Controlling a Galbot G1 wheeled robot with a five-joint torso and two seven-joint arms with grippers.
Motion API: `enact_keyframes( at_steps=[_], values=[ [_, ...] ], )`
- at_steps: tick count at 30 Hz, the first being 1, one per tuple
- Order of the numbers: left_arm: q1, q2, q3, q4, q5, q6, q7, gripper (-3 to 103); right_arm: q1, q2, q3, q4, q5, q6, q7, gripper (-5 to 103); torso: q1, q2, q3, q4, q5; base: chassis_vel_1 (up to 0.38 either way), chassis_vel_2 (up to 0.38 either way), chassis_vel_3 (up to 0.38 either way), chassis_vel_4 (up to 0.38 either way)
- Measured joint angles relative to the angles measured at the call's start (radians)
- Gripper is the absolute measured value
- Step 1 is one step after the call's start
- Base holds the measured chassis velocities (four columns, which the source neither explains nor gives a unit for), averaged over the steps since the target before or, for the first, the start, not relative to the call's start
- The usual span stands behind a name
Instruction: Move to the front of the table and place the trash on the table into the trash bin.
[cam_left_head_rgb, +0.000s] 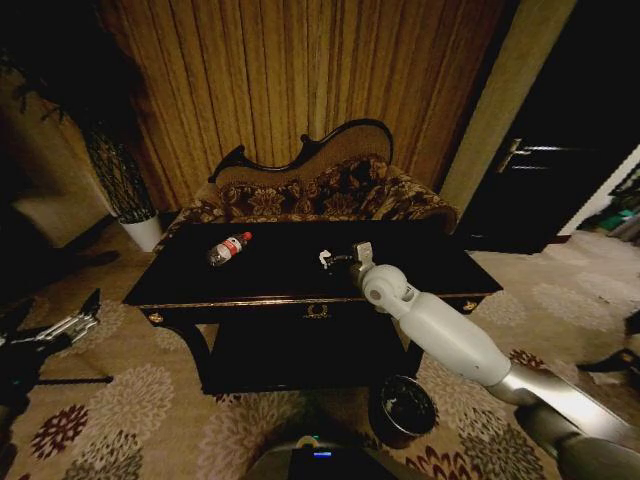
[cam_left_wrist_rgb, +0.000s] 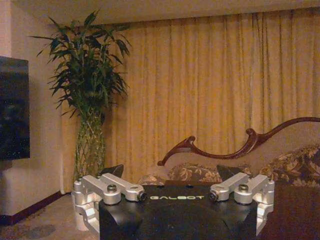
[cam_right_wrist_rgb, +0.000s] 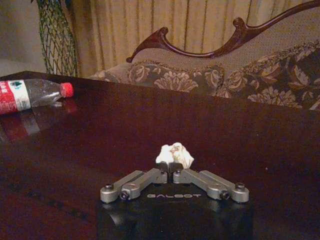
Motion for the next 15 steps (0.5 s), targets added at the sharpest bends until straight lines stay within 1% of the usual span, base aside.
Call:
enact_keyframes(
  at_steps=[3, 4, 5, 7, 8, 10, 11, 12, 13, 14, 15],
  values=[
    [-0.008, 0.003, -0.002, 0.0, -0.005, 0.002, -0.005, 100, -0.005, -0.001, 0.01, 0.005, 0.001, 0.047, -0.001, 1, 0.0, 0.0, 0.0, 0.0001, 0.0, 0.0, 0.0, 0.0, 0.0],
    [-0.011, 0.004, -0.003, 0.0, -0.005, 0.001, -0.014, 100, -0.017, -0.001, 0.022, 0.012, -0.005, 0.085, 0.003, 1, 0.0, 0.0, 0.0, 0.0002, -0.0001, 0.0, 0.0, 0.0, 0.0],
    [-0.011, 0.004, -0.003, 0.0, -0.005, 0.001, -0.014, 100, -0.017, -0.001, 0.022, 0.012, -0.005, 0.085, 0.003, 1, 0.0, 0.0, 0.0, 0.0002, -0.0001, 0.0, 0.0, 0.0, 0.0],
    [-0.018, 0.005, 0.006, 0.0, -0.008, -0.001, -0.05, 100, -0.057, -0.004, 0.056, 0.025, -0.046, 0.17, 0.016, 1, 0.0, 0.0, 0.0, 0.0003, 0.0, 0.0, 0.0, 0.0, 0.0],
    [-0.018, 0.005, 0.006, 0.0, -0.008, -0.001, -0.05, 100, -0.057, -0.004, 0.056, 0.025, -0.046, 0.17, 0.016, 1, 0.0, 0.0, 0.0, 0.0003, 0.0, 0.0, 0.0, 0.0, 0.0],
    [-0.023, 0.005, 0.012, 0.0, -0.017, -0.001, -0.058, 100, -0.12, -0.017, 0.115, 0.054, -0.079, 0.219, 0.02, 1, 0.0, 0.0, 0.0, 0.0001, 0.0001, 0.0, 0.0, 0.0, 0.0],
    [-0.023, 0.005, 0.012, 0.0, -0.017, -0.001, -0.058, 100, -0.12, -0.017, 0.115, 0.054, -0.079, 0.219, 0.02, 1, 0.0, 0.0, 0.0, 0.0001, 0.0001, 0.0, 0.0, 0.0, 0.0],
    [-0.029, 0.006, 0.022, 0.0, -0.021, -0.001, -0.058, 100, -0.18, -0.034, 0.171, 0.087, -0.102, 0.236, 0.018, 1, 0.0, 0.0, 0.0, 0.0003, 0.0002, 0.0, 0.0, 0.0, 0.0],
    [-0.031, 0.007, 0.026, 0.0, -0.022, -0.002, -0.058, 100, -0.205, -0.043, 0.194, 0.098, -0.114, 0.24, 0.013, 1, 0.0, 0.0, 0.0, 0.0002, 0.0001, 0.0, 0.0, 0.0, 0.0],
    [-0.038, 0.012, 0.035, 0.0, -0.024, -0.003, -0.056, 100, -0.268, -0.066, 0.252, 0.12, -0.149, 0.247, -0.01, 1, 0.0, 0.0, 0.0, -0.0002, 0.0002, 0.0, 0.0, 0.0, 0.0],
    [-0.038, 0.012, 0.035, 0.0, -0.024, -0.003, -0.056, 100, -0.268, -0.066, 0.252, 0.12, -0.149, 0.247, -0.01, 1, 0.0, 0.0, 0.0, -0.0002, 0.0002, 0.0, 0.0, 0.0, 0.0]
  ],
)
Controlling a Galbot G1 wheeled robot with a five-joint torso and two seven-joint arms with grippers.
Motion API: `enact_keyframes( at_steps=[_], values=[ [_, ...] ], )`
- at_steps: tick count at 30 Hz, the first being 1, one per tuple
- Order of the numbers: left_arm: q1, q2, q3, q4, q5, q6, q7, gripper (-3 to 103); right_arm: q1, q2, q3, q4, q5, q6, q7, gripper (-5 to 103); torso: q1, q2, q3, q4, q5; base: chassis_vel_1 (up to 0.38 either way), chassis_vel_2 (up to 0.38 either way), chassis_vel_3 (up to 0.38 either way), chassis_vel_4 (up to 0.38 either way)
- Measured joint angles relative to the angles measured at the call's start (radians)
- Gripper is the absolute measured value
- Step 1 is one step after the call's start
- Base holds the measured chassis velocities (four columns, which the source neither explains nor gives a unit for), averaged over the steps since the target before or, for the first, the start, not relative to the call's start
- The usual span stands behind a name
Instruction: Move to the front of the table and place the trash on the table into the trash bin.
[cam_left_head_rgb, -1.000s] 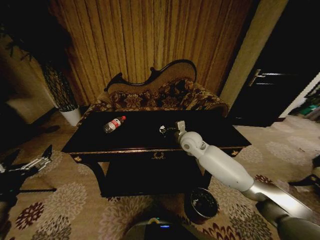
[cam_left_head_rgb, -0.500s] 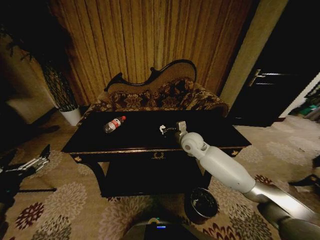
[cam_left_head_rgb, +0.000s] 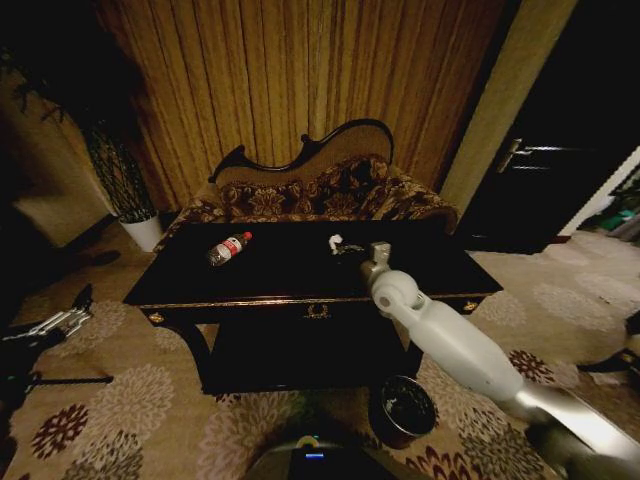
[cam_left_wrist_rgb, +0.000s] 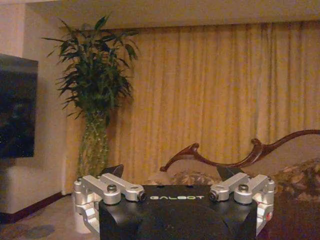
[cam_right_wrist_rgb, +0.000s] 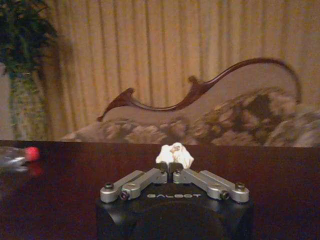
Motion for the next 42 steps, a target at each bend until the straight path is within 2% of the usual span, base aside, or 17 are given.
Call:
enact_keyframes(
  at_steps=[2, 3, 5, 7, 9, 16, 19, 22, 28, 35, 42],
  values=[
    [-0.008, 0.018, 0.013, 0.0, -0.005, -0.003, 0.005, 100, -0.105, -0.037, 0.12, 0.029, -0.041, 0.012, -0.027, 1, 0.0, 0.0, 0.0, -0.0003, -0.0001, 0.0, 0.0, 0.0, 0.0],
    [-0.008, 0.018, 0.013, 0.0, -0.005, -0.003, 0.005, 100, -0.105, -0.037, 0.12, 0.029, -0.041, 0.012, -0.027, 1, 0.0, 0.0, 0.0, -0.0003, -0.0001, 0.0, 0.0, 0.0, 0.0],
    [-0.009, 0.034, 0.021, 0.0, -0.005, -0.012, 0.014, 100, -0.183, -0.06, 0.201, 0.041, -0.073, 0.032, -0.033, 1, 0.0, 0.0, 0.0, -0.0003, -0.0001, 0.0, 0.0, 0.0, 0.0],
    [-0.007, 0.04, 0.023, 0.0, -0.005, -0.015, 0.016, 100, -0.223, -0.063, 0.238, 0.046, -0.1, 0.045, -0.036, 1, 0.0, 0.0, 0.0, 0.0, -0.0002, 0.0, 0.0, 0.0, 0.0],
    [-0.003, 0.053, 0.026, 0.004, -0.006, -0.025, 0.023, 100, -0.294, -0.046, 0.29, 0.07, -0.122, 0.053, -0.037, 1, 0.0, 0.0, 0.0, 0.0, 0.0, 0.0, 0.0, 0.0, 0.0],
    [-0.024, 0.086, 0.029, 0.034, -0.028, -0.039, 0.042, 100, -0.34, 0.022, 0.337, 0.102, -0.17, 0.052, -0.012, 1, 0.0, 0.0, 0.0, 0.0004, -0.0003, 0.0, 0.0, 0.0, 0.0],
    [-0.024, 0.098, 0.019, 0.051, -0.036, -0.055, 0.086, 100, -0.36, 0.041, 0.361, 0.106, -0.188, 0.052, -0.008, 1, 0.0, 0.0, 0.0, 0.0002, -0.0003, 0.0, 0.0, 0.0, 0.0],
    [-0.02, 0.104, 0.012, 0.059, -0.047, -0.06, 0.103, 100, -0.371, 0.047, 0.383, 0.107, -0.197, 0.052, -0.023, 1, 0.0, 0.0, 0.0, 0.0003, -0.0002, 0.0, 0.0, 0.0, 0.0],
    [-0.013, 0.106, 0.005, 0.07, -0.052, -0.046, 0.107, 100, -0.395, 0.024, 0.422, 0.139, -0.192, 0.036, -0.037, 1, 0.0, 0.0, 0.0, 0.0003, -0.0002, 0.0, 0.0, 0.0, 0.0],
    [-0.014, 0.105, 0.012, 0.062, -0.067, -0.037, 0.101, 100, -0.468, -0.015, 0.544, 0.23, -0.143, 0.004, -0.036, 1, 0.0, 0.0, 0.0, 0.0002, -0.0002, 0.0, 0.0, 0.0, 0.0],
    [-0.027, 0.109, 0.031, 0.071, -0.078, -0.032, 0.095, 100, -0.543, -0.007, 0.613, 0.282, -0.143, 0.004, -0.044, 1, 0.0, 0.0, 0.0, 0.0002, -0.0002, 0.009, -0.009, -0.003, 0.014]
  ],
)
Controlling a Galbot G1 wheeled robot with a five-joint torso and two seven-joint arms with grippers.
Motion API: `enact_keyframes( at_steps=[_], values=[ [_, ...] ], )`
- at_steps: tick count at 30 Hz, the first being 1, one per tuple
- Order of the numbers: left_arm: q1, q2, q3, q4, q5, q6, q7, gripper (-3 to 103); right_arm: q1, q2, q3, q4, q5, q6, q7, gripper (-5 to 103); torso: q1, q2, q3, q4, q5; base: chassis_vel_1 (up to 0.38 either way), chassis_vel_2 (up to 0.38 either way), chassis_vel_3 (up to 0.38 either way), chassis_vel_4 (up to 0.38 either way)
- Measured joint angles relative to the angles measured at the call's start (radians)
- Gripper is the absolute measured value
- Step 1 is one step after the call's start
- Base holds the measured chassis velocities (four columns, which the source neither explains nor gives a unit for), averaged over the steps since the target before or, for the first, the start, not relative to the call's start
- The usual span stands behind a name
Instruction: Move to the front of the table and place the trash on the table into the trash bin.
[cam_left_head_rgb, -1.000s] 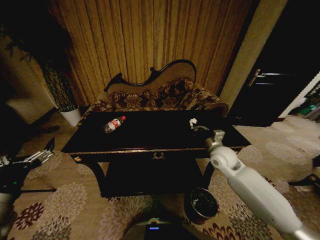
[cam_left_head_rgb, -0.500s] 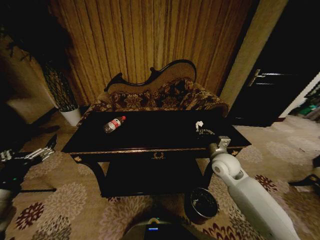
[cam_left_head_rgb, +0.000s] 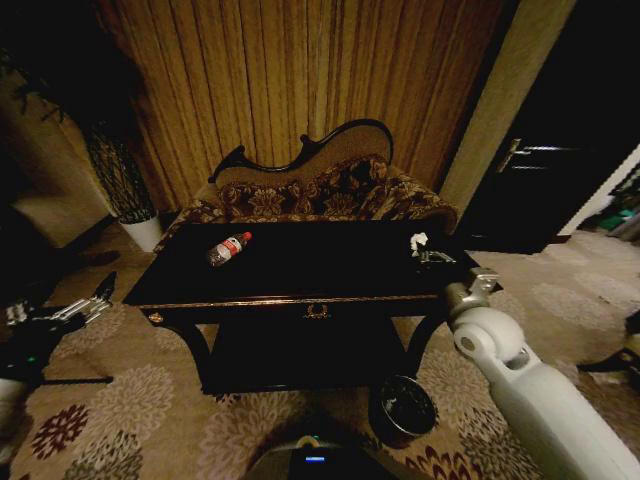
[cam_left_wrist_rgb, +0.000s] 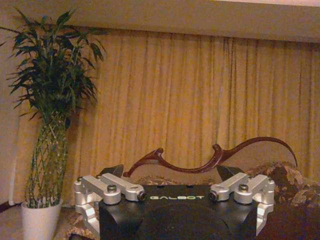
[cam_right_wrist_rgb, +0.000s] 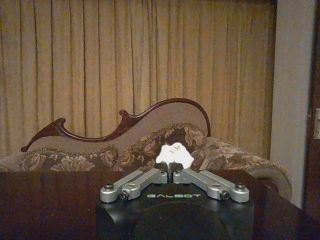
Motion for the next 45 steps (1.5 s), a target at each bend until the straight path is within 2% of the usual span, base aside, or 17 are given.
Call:
enact_keyframes(
  at_steps=[12, 23, 29, 34, 38, 41, 45],
  values=[
    [-0.015, 0.005, 0.027, -0.002, 0.002, 0.014, -0.008, 100, -0.087, 0.034, 0.07, 0.022, -0.022, 0.025, -0.027, 1, 0.0, 0.0, 0.0, -0.0001, 0.0, 0.1, -0.12, -0.105, 0.119],
    [-0.015, -0.007, 0.028, -0.005, 0.008, 0.013, -0.008, 100, -0.109, 0.086, 0.021, -0.059, -0.106, 0.079, -0.064, 1, -0.001, 0.0, 0.0, 0.0001, -0.0001, 0.087, -0.089, -0.092, 0.093],
    [-0.008, -0.021, 0.017, -0.014, 0.009, 0.007, -0.004, 100, -0.204, 0.138, 0.016, -0.183, -0.189, 0.083, -0.121, 1, 0.0, 0.0, 0.0, 0.0, 0.0002, 0.0, 0.0, 0.0, 0.0],
    [-0.007, -0.022, 0.01, -0.022, 0.009, 0.007, -0.004, 100, -0.257, 0.155, 0.012, -0.289, -0.221, 0.097, -0.149, 1, 0.0, 0.0, 0.0, -0.0003, 0.0, 0.0, 0.0, 0.0, 0.0],
    [-0.009, -0.023, 0.013, -0.024, 0.009, 0.007, -0.003, 100, -0.257, 0.173, -0.021, -0.392, -0.264, 0.107, -0.154, 1, 0.0, 0.0, 0.0, -0.0001, -0.0002, 0.0, 0.0, 0.0, 0.0],
    [-0.013, -0.031, 0.03, -0.024, 0.028, 0.008, -0.001, 100, -0.216, 0.199, -0.075, -0.531, -0.346, 0.13, -0.164, 1, 0.0, 0.0, 0.0, 0.0, -0.0002, 0.0, 0.0, 0.0, 0.0],
    [-0.01, -0.038, 0.036, -0.025, 0.034, 0.008, 0.002, 100, -0.183, 0.215, -0.11, -0.608, -0.369, 0.133, -0.171, 1, 0.0, 0.0, 0.0, 0.0001, 0.0001, 0.0, 0.0, 0.0, 0.0]
  ],
)
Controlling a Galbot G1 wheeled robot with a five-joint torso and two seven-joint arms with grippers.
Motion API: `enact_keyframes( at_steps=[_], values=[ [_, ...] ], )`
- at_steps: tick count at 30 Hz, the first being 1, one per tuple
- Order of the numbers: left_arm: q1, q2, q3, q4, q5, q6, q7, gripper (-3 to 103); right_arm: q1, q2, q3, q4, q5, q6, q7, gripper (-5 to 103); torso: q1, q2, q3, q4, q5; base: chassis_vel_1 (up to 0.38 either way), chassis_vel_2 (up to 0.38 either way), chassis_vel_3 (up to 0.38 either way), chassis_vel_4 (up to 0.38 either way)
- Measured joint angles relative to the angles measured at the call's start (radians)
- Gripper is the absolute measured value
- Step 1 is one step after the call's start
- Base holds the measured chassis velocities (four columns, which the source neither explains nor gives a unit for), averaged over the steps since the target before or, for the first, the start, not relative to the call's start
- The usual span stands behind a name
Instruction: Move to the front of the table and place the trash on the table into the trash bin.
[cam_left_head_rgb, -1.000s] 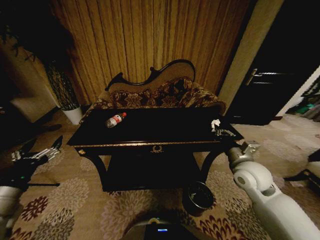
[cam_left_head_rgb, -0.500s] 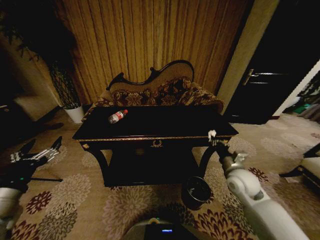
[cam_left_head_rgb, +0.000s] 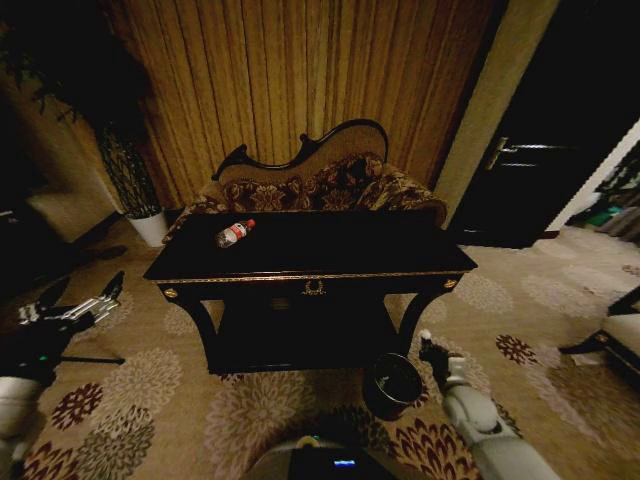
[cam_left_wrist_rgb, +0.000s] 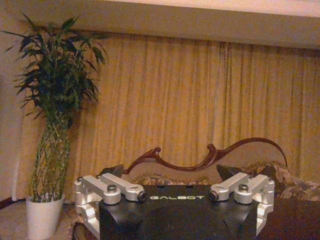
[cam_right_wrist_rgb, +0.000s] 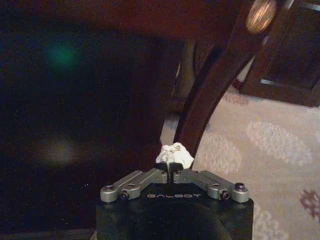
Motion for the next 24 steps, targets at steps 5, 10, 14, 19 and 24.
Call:
enact_keyframes(
  at_steps=[5, 10, 14, 19, 24],
  values=[
    [0.002, -0.003, -0.001, -0.001, 0.001, 0.0, 0.002, 100, 0.044, 0.028, -0.029, -0.13, -0.053, 0.005, -0.038, 1, 0.0, 0.0, 0.0, 0.0001, -0.0002, 0.0, 0.0, 0.0, 0.0],
    [0.0, 0.0, -0.001, -0.003, 0.001, 0.0, 0.002, 100, 0.086, 0.057, -0.065, -0.252, -0.078, 0.072, -0.074, 1, 0.0, 0.0, 0.0, -0.0001, -0.0003, 0.0, 0.0, 0.0, 0.0],
    [-0.001, -0.002, 0.002, -0.008, 0.003, 0.0, 0.003, 100, 0.115, 0.082, -0.084, -0.308, -0.087, 0.114, -0.074, 1, 0.0, 0.0, 0.0, 0.0001, -0.0002, 0.0, 0.0, 0.0, 0.0],
    [0.003, -0.006, 0.0, -0.015, 0.004, 0.0, 0.009, 100, 0.15, 0.115, -0.092, -0.361, -0.101, 0.13, -0.065, 15, 0.0, 0.0, 0.0, 0.0, -0.0003, 0.0, 0.0, 0.0, 0.0],
    [0.007, -0.008, -0.004, -0.017, 0.004, -0.005, 0.015, 100, 0.17, 0.119, -0.095, -0.394, -0.11, 0.139, -0.034, 31, 0.0, 0.0, 0.0, 0.0, -0.0002, 0.0, 0.0, 0.0, 0.0]
  ],
)
